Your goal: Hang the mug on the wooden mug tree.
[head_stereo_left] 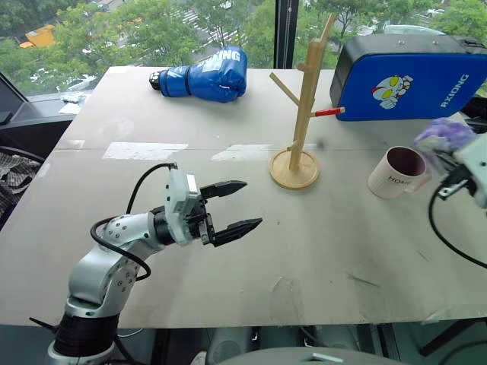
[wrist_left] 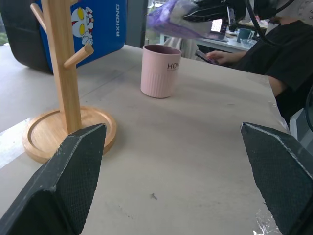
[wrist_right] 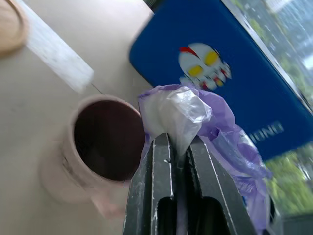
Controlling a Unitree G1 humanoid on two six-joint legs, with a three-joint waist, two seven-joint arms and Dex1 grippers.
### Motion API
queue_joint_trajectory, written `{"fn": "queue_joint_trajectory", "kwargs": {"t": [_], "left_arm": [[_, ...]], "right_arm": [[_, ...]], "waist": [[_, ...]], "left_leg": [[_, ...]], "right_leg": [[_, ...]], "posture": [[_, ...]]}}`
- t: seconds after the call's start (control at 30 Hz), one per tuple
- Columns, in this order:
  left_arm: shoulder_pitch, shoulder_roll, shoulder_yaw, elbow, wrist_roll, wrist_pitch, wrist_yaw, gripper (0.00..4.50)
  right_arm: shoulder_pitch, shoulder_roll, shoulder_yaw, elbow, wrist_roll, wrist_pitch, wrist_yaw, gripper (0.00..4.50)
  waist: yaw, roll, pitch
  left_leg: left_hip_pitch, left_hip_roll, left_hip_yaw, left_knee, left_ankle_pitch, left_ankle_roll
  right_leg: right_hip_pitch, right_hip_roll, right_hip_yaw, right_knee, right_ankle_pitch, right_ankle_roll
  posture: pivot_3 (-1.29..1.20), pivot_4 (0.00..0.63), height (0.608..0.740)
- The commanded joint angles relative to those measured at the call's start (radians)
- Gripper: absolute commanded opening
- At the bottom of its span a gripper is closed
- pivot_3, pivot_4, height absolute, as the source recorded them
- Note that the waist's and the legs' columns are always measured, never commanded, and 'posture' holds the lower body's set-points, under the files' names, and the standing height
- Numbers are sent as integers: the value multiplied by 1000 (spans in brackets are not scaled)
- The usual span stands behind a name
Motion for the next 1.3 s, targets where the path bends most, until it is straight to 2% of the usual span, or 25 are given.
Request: {"fn": "queue_joint_trajectory", "kwargs": {"t": [0.03, 0.13, 0.23, 0.27, 0.3, 0.33, 0.37, 0.4, 0.5, 0.57, 0.67, 0.8, 0.9, 1.3], "left_arm": [[-39, -16, -25, 0, -14, -17, -24, 4500], [-61, -22, -38, 10, -13, -15, -34, 4500], [-72, -26, -62, 19, -3, -17, -45, 4500], [-72, -26, -66, 20, -1, -18, -48, 4500], [-71, -23, -66, 22, -3, -19, -53, 4500], [-71, -20, -63, 24, -5, -19, -56, 4500], [-70, -16, -59, 25, -6, -19, -57, 4500], [-69, -13, -56, 26, -6, -19, -59, 4500], [-50, -7, -47, 9, -9, -15, -54, 4500], [-28, -6, -47, -19, -12, -11, -44, 4500], [-10, -1, -48, -33, -2, -19, -42, 4500], [-4, 7, -45, -42, 9, -30, -43, 4500], [4, 14, -39, -57, 5, -29, -37, 4500], [71, 34, -2, -100, 7, -43, -8, 4500]], "right_arm": [[94, -12, -90, -54, -39, 86, 12, 103], [146, -4, -57, -29, -79, 131, -18, 103], [166, 18, 61, 106, -109, 58, -22, 103], [174, 17, 93, 164, -133, 23, -29, 630], [182, 13, 99, 191, -138, 8, -24, 854], [189, 8, 94, 202, -140, -1, -19, 1421], [187, 10, 63, 188, -121, 10, -9, 1560], [186, 16, 31, 166, -93, 32, 4, 2019], [194, 30, -105, 26, 76, 162, 113, 3368], [161, 58, -142, -51, 188, 255, 135, 4346], [84, 108, -74, -40, 173, 294, 31, 4346], [-20, 191, 53, 56, 117, 255, -94, 4346], [-85, 234, 94, 148, 84, 211, -159, 4346], [-287, 309, 201, 531, -9, -62, -278, 4346]], "waist": [[-1, 0, 0], [-13, 1, 0], [-19, 0, -1], [-18, -2, -1], [-15, -2, -1], [-12, 0, 0], [-8, 3, 1], [-8, 5, 2], [-9, 6, 2], [-12, 5, 2], [-12, 2, 3], [-9, 2, 3], [-9, 2, 3], [-18, 3, 3]], "left_leg": [[1, 0, 0, 0, 0, 0], [2, 0, 0, 0, 0, 0], [4, 0, 1, 0, 0, 0], [5, 0, 1, 0, 0, 0], [5, 0, 0, 0, 0, 0], [4, 0, 0, 0, 0, 0], [4, 0, 1, 0, 0, 0], [3, -1, 0, 0, 0, 0], [2, -1, 0, 0, 0, 0], [2, 0, -2, 0, 0, 0], [3, 1, -4, 0, 0, 0], [3, 0, -4, 1, 0, 0], [2, -1, -4, 1, 0, 0], [3, -1, -3, 0, 0, 0]], "right_leg": [[1, 0, 0, 0, 0, 0], [2, 1, 0, 0, 0, 0], [2, 1, 1, 0, 0, 0], [3, 2, 1, 0, 0, 0], [4, 2, 0, 0, 0, 0], [4, 2, 1, 0, 0, 0], [3, 2, 1, 0, 0, 0], [3, 1, 1, 0, 0, 0], [2, 2, 2, 0, 0, 1], [3, 2, 2, 0, 0, 0], [3, 1, 2, 0, 0, 0], [4, 0, 0, 0, -1, -2], [4, 0, 1, 0, -2, -3], [4, 2, 0, 0, 0, 0]], "posture": [[0, 150, 731], [0, 150, 731], [0, 150, 731], [0, 150, 731], [0, 150, 731], [0, 150, 731], [0, 150, 731], [0, 150, 731], [0, 150, 731], [0, 150, 731], [0, 150, 731], [0, 150, 731], [0, 150, 731], [0, 150, 731]]}}
